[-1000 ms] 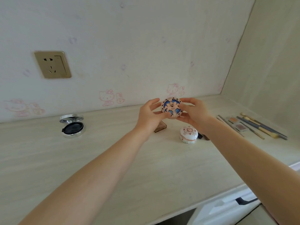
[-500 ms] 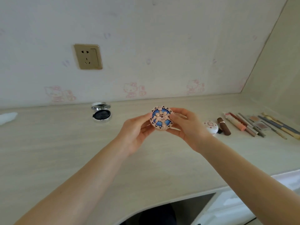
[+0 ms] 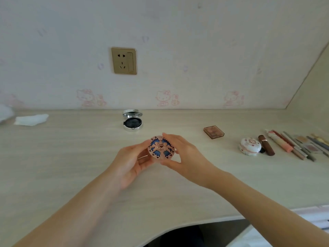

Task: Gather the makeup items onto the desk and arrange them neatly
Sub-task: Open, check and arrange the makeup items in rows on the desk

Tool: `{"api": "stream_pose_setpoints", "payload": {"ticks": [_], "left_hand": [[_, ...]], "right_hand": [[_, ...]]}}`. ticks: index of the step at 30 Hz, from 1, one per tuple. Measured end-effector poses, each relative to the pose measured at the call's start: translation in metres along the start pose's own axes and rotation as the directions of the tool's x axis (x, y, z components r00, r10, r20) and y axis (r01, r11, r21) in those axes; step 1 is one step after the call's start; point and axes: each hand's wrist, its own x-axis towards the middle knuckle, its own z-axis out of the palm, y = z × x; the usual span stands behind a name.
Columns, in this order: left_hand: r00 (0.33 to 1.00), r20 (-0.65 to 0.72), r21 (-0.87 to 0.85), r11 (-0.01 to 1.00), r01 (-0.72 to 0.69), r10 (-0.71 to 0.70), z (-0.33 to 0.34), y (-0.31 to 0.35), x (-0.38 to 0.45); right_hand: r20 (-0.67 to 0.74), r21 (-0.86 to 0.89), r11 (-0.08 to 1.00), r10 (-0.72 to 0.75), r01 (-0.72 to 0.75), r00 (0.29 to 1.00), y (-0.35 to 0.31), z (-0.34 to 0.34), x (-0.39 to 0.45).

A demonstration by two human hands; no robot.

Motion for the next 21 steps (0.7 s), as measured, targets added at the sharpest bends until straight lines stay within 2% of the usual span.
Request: {"api": "stream_pose_setpoints", "payload": {"ticks": [5, 9, 12, 15, 21], "left_hand": [[0.999, -0.003, -0.031, 0.999, -0.041, 0.041, -0.015, -0.003, -0.004], [0.989, 0.105, 0.007, 0.994, -0.109, 0.108, -0.020, -0.005, -0.008], [0.973, 0.163, 0.023, 0.985, -0.172, 0.166, -0.021, -0.009, -0.010], [0.965, 0.163, 0.105, 0.969, -0.224, 0.205, -0.023, -0.012, -0.010], [0.962, 0.120, 0.180, 0.948, -0.262, 0.243, -0.026, -0.014, -0.012]], "right_hand": [[0.000, -0.049, 0.997, -0.061, 0.061, 0.998, -0.008, 0.009, 0.007], [-0.057, 0.026, 0.993, -0.115, 0.117, 0.992, -0.016, 0.012, 0.008], [-0.060, 0.144, 0.988, -0.052, 0.060, 0.997, -0.018, 0.012, 0.008], [-0.016, 0.201, 0.980, 0.002, 0.001, 1.000, -0.018, 0.013, 0.009], [0.059, 0.119, 0.992, 0.029, -0.036, 0.998, -0.019, 0.013, 0.011]]}}
